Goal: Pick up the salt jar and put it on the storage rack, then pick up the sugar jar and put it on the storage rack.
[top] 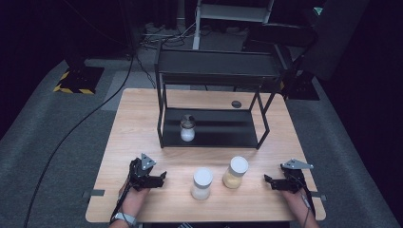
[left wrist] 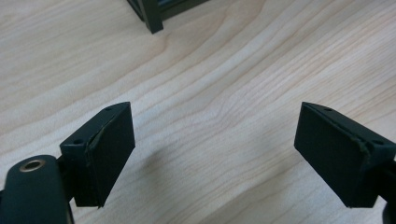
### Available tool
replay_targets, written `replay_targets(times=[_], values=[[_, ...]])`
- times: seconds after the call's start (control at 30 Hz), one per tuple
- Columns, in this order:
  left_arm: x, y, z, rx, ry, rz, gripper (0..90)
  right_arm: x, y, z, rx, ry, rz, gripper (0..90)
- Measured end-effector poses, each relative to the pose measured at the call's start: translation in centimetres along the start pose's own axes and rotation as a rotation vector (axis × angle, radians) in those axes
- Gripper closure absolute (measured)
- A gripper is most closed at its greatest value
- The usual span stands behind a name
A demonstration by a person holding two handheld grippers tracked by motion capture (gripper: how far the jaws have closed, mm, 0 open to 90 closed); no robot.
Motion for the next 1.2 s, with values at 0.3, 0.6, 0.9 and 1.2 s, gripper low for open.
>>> replay_targets(times=[0.3, 0.6, 0.9, 1.2], values=[[-0.71, 0.5, 0.43, -0.012, -0.04, 0.011, 5.5, 0.0, 0.0, 0.0, 0.0, 0.001, 0.0, 7.6], [-0.75, 0.48, 0.45, -0.012, -0.044, 0.015, 2.9, 0.0, 0.0, 0.0, 0.0, 0.0, 0.0, 7.6], [-0.68, 0.57, 0.64, -0.018, -0.038, 0.016, 2.4, 0.0, -0.01, -0.01, 0.0, -0.001, 0.001, 7.6], [-0.66, 0.56, 0.66, -0.019, -0.036, 0.018, 2.4, -0.16, -0.23, -0.17, 0.022, 0.026, -0.006, 6.8]])
Point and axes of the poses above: each handheld gripper's, and its own axes: y roughly forward along the jaws, x roughly out of its top, z roughly to its left, the point moved 7 cm from there along y, roughly forward along the jaws, and after that the axes turned 2 degrees about -z, right-handed, at the moved point
